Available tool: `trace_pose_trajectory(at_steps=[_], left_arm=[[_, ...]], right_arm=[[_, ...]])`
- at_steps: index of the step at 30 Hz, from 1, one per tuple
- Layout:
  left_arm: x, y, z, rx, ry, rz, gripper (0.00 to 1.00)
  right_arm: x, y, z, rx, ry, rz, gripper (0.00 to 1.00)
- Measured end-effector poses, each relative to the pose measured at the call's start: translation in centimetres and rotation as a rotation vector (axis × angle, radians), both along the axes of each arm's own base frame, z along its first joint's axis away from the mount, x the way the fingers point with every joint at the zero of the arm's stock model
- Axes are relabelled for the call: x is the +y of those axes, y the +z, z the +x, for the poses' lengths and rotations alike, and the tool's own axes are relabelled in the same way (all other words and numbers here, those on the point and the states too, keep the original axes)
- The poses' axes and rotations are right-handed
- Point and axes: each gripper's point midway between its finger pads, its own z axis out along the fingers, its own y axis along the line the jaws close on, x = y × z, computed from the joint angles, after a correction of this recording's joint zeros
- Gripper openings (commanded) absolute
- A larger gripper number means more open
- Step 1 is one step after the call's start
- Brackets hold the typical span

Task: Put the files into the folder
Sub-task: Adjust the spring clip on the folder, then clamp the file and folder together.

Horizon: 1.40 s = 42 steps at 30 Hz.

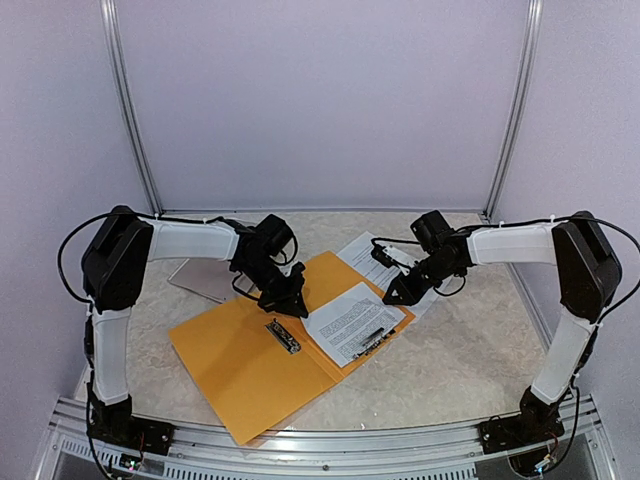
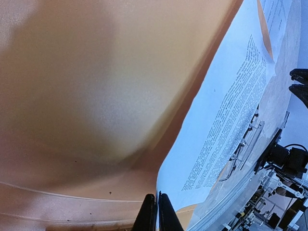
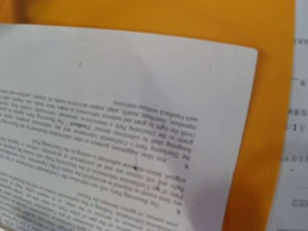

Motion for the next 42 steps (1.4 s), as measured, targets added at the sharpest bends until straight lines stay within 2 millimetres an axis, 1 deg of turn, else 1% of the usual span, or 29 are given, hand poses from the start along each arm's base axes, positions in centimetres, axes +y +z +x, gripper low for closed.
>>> trace_pose_trajectory(at_steps=[2,8,13,17,20,21,26,30,35,38,42], left_arm=[[0.0,-0.1,-0.1,0.001,-0.002,0.003,0.09],[0.0,-0.2,-0.2,-0.003,-0.004,0.011,0.25],[0.3,-0.4,-0.1,-0.015,-0.002,0.032,0.34],[0.6,-0.4,-0.2,-0.018,-0.004,0.049,0.49],[1.0,-0.3,-0.1,-0.028,-0.005,0.065,0.59],[1.1,-0.2,-0.1,-0.034,-0.004,0.073,0.64],[2.0,0.8,0.2,-0.088,-0.004,0.111,0.79],[2.5,2.5,0.9,-0.163,-0.004,0.135,0.85],[2.6,4.3,1.9,-0.247,0.006,0.150,0.90],[2.8,5.2,2.4,-0.289,0.022,0.156,0.91],[3.2,6.2,3.2,-0.342,0.061,0.162,0.91]], right_arm=[[0.0,0.0,0.0,0.000,0.000,0.000,0.15],[0.0,0.0,0.0,0.000,0.000,0.000,0.15],[0.0,0.0,0.0,0.000,0.001,0.000,0.15],[0.2,0.0,-0.1,0.000,0.005,-0.001,0.16],[0.3,0.0,-0.2,-0.001,0.007,-0.003,0.16],[0.3,0.0,-0.3,-0.001,0.007,-0.003,0.16],[0.6,0.7,-0.5,-0.026,0.009,-0.016,0.17],[1.8,2.1,-1.6,-0.074,0.034,-0.037,0.24],[3.7,3.2,-4.1,-0.114,0.087,-0.069,0.36],[4.8,3.1,-5.7,-0.122,0.123,-0.094,0.37],[5.6,2.8,-7.2,-0.122,0.151,-0.118,0.33]])
